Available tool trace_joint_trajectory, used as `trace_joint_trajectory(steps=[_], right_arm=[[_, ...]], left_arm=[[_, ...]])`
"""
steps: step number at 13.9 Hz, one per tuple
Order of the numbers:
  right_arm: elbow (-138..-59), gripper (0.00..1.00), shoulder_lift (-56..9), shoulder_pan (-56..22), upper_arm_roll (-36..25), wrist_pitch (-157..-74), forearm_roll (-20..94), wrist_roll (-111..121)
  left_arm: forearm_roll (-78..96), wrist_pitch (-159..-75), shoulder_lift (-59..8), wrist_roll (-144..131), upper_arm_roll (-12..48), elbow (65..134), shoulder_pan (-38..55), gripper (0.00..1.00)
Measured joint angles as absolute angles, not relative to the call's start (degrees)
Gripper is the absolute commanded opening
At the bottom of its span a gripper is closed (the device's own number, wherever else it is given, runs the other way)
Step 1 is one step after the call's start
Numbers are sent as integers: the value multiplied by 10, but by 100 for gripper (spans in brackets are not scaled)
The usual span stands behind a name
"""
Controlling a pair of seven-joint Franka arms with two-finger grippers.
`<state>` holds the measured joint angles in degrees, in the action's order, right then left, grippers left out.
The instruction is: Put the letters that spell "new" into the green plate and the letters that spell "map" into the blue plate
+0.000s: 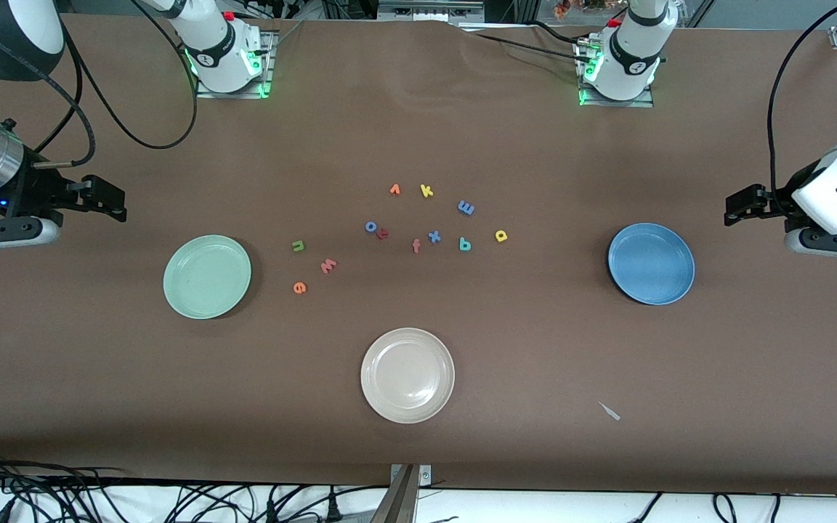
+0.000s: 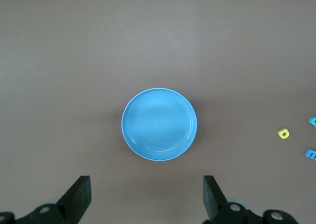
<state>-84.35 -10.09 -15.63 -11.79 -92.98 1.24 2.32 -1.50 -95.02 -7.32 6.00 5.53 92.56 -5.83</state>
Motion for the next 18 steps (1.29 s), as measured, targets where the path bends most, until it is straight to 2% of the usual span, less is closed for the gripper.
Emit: trace_joint_trajectory(steps=[18], right_arm=[[-845, 100, -101, -156, -120, -915, 12, 23]], left_arm=[[-15, -950, -73, 60, 55, 926, -58, 100]])
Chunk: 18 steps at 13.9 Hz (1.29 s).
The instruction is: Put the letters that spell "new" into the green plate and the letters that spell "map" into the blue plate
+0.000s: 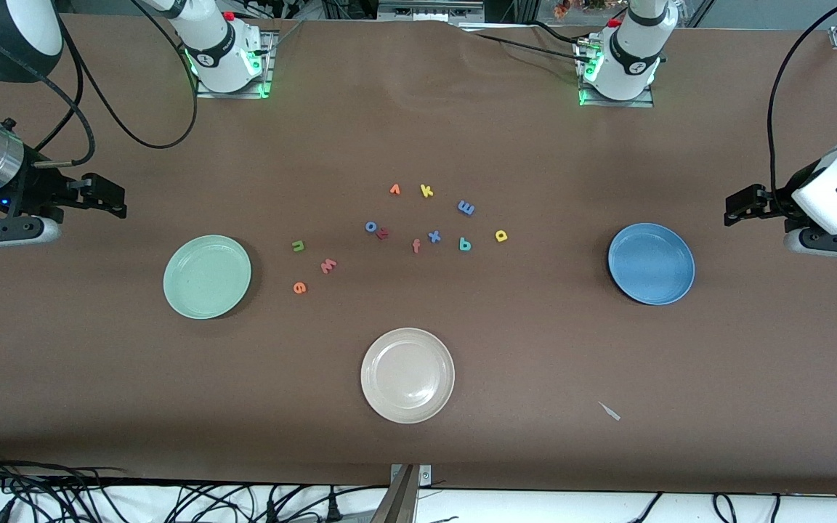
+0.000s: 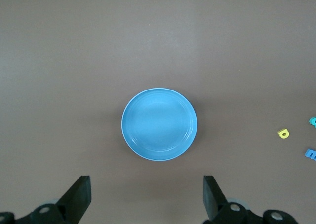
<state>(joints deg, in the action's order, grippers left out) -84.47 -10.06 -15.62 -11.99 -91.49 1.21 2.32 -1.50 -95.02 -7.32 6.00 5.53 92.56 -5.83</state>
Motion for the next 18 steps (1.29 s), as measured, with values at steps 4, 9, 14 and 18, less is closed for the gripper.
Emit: trace_joint_trajectory(steps=[4, 9, 14, 18], right_arm=[[-845, 99, -101, -156, -120, -915, 12, 23], [-845, 100, -101, -156, -120, -911, 12, 23], [-845, 99, -101, -156, -120, -902, 12, 23], [-845, 99, -101, -156, -120, -901, 12, 23]], left_arm=[[-15, -950, -74, 60, 55, 926, -58, 100], [-15, -950, -74, 60, 55, 926, -58, 100], [-15, -950, -74, 60, 55, 926, -58, 100], [-15, -950, -74, 60, 55, 926, -58, 100]])
